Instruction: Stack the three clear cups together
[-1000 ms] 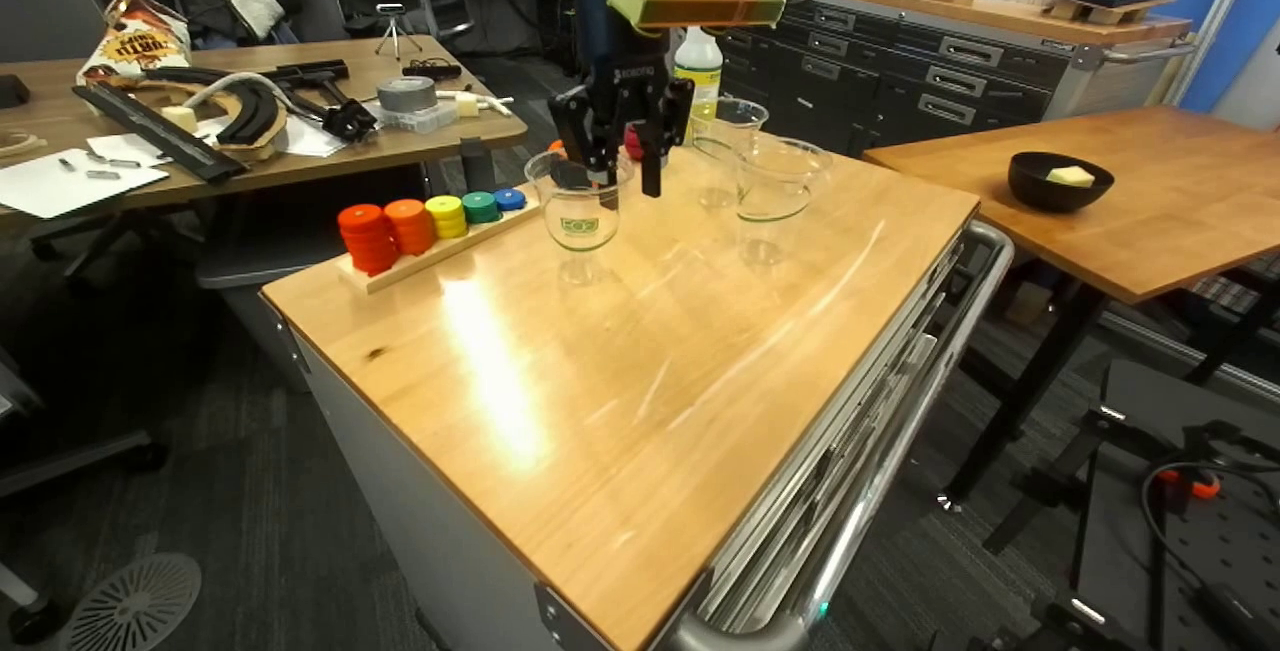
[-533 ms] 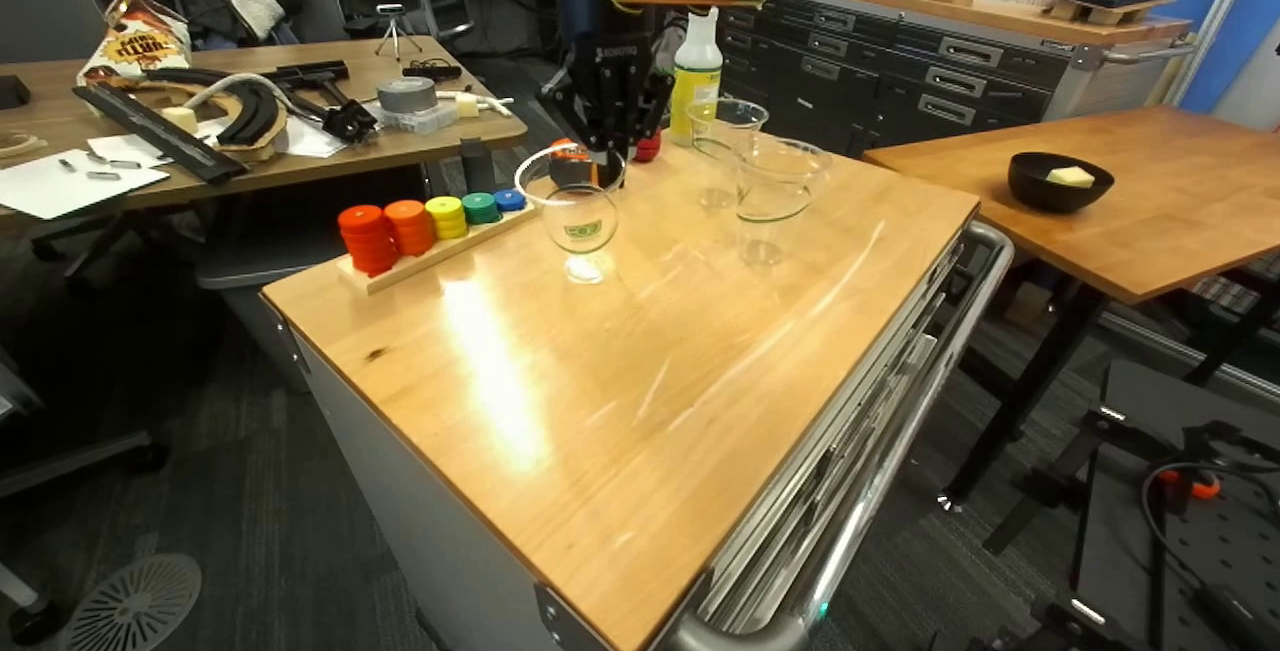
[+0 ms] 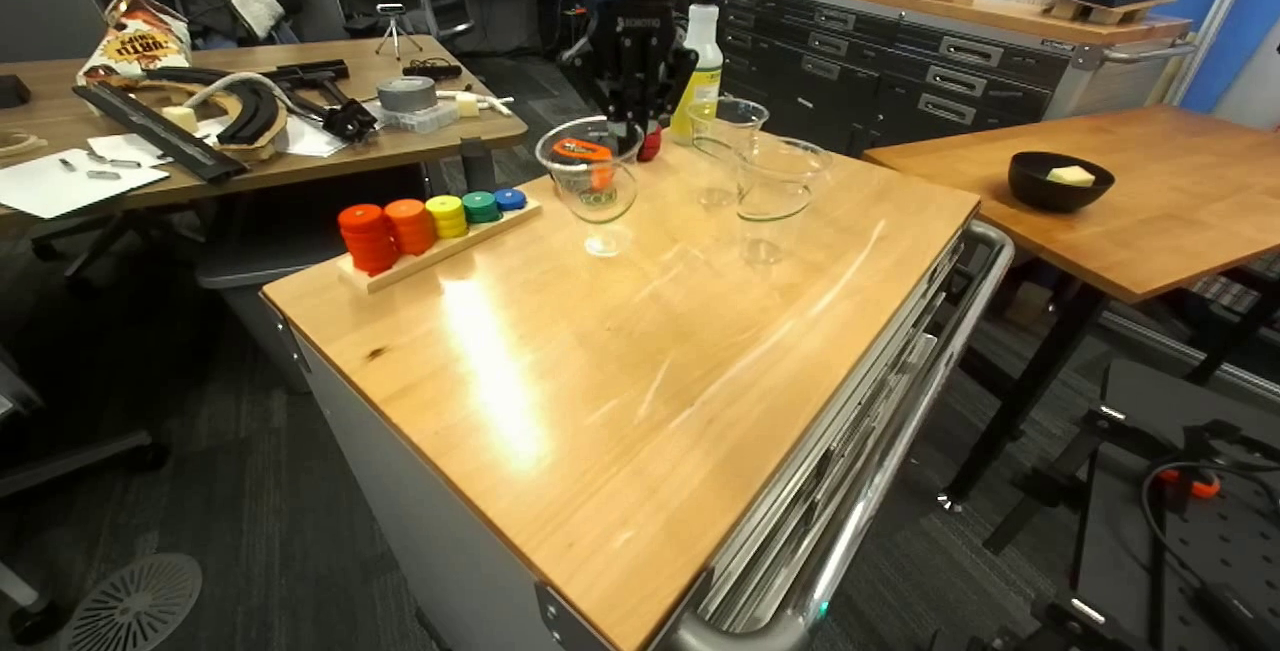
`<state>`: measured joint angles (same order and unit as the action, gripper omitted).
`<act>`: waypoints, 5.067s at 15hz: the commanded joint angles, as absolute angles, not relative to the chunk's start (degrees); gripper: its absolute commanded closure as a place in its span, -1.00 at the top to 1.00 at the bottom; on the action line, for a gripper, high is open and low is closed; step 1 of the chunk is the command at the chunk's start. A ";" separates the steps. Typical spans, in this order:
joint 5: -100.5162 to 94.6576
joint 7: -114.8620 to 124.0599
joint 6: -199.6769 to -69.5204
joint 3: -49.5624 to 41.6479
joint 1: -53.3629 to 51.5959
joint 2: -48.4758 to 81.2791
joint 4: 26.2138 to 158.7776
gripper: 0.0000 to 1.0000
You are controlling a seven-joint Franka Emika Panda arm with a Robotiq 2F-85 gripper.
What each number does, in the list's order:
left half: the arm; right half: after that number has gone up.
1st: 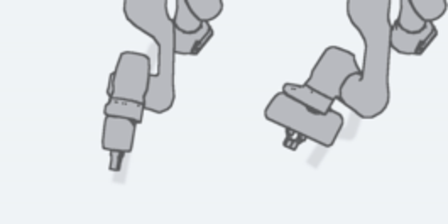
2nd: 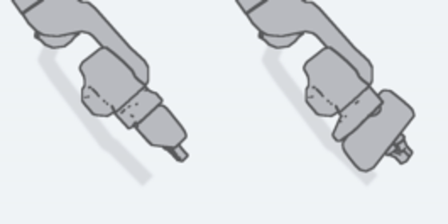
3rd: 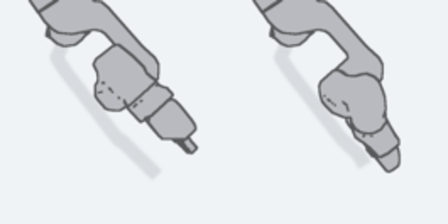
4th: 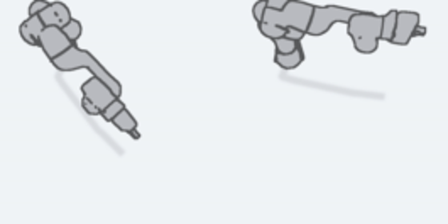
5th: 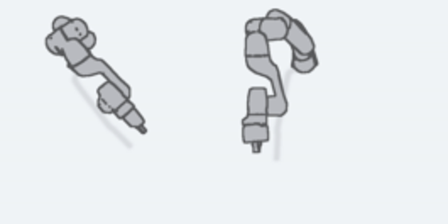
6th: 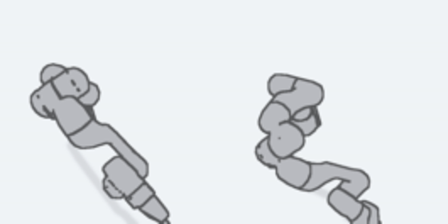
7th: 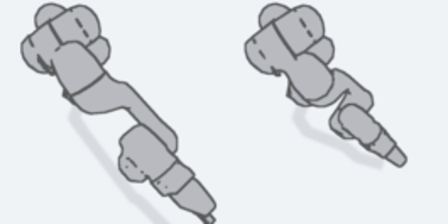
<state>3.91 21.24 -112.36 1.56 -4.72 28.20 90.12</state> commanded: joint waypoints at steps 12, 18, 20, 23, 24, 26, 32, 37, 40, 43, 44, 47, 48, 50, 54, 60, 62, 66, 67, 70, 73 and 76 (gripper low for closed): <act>13.77 28.62 -103.89 -7.35 7.03 17.03 83.37 -0.97; 13.08 28.81 -101.89 -7.98 7.21 18.50 85.05 -0.97; 12.95 28.72 -100.88 -8.04 7.17 18.97 85.67 -0.97; 13.33 28.34 -100.27 -7.97 7.24 19.74 86.49 -0.97; 13.37 28.06 -100.68 -7.95 7.23 19.90 86.81 -0.97; 13.59 27.63 -101.95 -7.94 7.31 20.33 87.26 -0.97; 14.19 27.07 -103.17 -7.86 7.64 21.75 87.91 -0.97; 14.70 25.98 -105.00 -7.32 7.42 22.71 89.30 -0.97; 13.55 24.68 -106.53 -7.00 6.86 22.74 90.48 -0.62; 12.82 23.39 -107.97 -6.90 6.30 22.14 91.30 -0.10; 12.51 23.03 -108.37 -6.92 6.12 21.96 91.33 0.05; 11.85 22.01 -109.35 -6.95 5.78 20.99 91.59 0.53; 11.82 21.68 -109.59 -6.94 5.76 20.57 91.74 0.66; 11.48 21.17 -109.95 -7.02 5.70 19.66 92.18 0.96; 10.54 20.57 -110.13 -7.28 5.78 18.12 93.30 1.00; 5.62 21.75 -109.90 -8.47 5.64 16.41 95.92 1.00; 4.82 21.78 -109.59 -8.69 5.88 16.38 97.19 1.00; 5.91 20.28 -108.42 -8.34 6.43 17.37 99.23 1.00; 6.02 20.26 -108.48 -8.30 6.43 17.73 99.61 1.00; 6.19 20.36 -108.50 -8.33 6.52 18.85 100.10 1.00; 7.14 20.65 -108.82 -8.25 6.69 20.47 98.98 1.00; 7.95 20.81 -108.73 -8.09 6.71 22.21 97.27 1.00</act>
